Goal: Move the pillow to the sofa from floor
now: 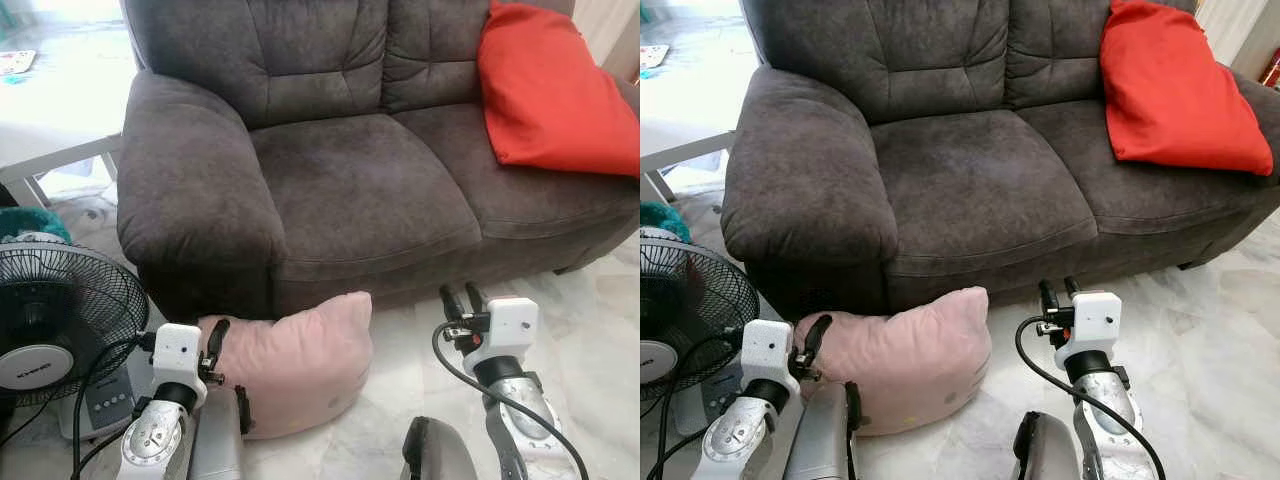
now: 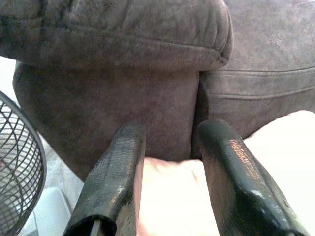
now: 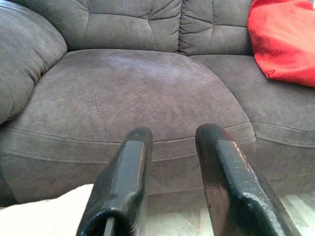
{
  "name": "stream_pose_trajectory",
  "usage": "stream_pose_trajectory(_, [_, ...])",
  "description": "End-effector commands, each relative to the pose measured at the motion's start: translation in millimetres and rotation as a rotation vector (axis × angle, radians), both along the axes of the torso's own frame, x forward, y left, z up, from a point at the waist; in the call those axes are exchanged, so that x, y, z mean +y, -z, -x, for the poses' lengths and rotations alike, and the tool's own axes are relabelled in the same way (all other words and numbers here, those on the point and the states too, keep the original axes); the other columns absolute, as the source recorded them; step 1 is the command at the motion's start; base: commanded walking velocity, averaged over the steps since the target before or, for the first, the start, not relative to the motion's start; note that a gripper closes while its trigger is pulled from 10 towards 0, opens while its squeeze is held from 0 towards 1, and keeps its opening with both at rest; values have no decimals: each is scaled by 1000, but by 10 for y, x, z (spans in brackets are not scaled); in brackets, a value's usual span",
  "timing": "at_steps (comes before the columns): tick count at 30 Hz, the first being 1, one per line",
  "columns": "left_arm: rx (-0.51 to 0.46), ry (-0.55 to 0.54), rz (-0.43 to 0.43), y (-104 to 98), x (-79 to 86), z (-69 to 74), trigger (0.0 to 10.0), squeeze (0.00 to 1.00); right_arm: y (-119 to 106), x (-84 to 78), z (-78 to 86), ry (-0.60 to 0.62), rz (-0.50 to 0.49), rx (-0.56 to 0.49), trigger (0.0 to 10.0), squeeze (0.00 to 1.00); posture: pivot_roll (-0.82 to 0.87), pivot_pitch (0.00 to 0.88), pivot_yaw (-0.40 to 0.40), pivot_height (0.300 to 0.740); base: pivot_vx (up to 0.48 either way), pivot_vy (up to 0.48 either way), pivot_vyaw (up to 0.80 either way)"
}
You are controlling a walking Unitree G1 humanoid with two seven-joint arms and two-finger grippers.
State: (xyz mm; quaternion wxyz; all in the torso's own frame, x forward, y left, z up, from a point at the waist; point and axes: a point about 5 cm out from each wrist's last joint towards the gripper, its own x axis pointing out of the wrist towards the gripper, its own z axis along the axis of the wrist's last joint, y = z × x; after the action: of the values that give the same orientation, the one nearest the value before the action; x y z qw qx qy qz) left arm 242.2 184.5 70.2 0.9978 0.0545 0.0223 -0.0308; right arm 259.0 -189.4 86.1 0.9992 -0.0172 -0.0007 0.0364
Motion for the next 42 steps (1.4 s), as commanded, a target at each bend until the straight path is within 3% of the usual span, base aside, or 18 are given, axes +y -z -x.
stream_pose_trajectory(1, [8,-6,-9,22,13,4,10000,0,8,-14,-3,-5,17,8,10000,0,166,45,-81,500,247,0,556])
stream_pose_trajectory(20, [-7,5,-2,6,-12,0,10000,0,18,13,-5,-36,29,14,10000,0,170,50,-83,500,216,0,439])
stream_pose_trajectory(24, [36,15,-5,63,-18,14,10000,0,42,20,-3,-46,33,25,10000,0,170,49,-84,500,0,0,766])
stream_pose_trajectory(27, [81,9,30,128,-10,28,10000,0,56,26,0,-55,23,35,10000,0,170,49,-84,500,0,0,0])
stream_pose_trajectory(36, [183,58,18,275,6,12,10000,0,57,37,-2,-62,27,37,10000,0,166,49,-86,500,0,0,0])
stream_pose_trajectory(41, [228,61,23,337,77,-115,10000,0,54,31,-7,-65,26,39,10000,0,158,50,-88,500,0,0,0])
stream_pose_trajectory(42, [230,75,27,335,74,-135,10000,890,52,26,-10,-62,26,39,10000,0,158,52,-89,500,0,0,0])
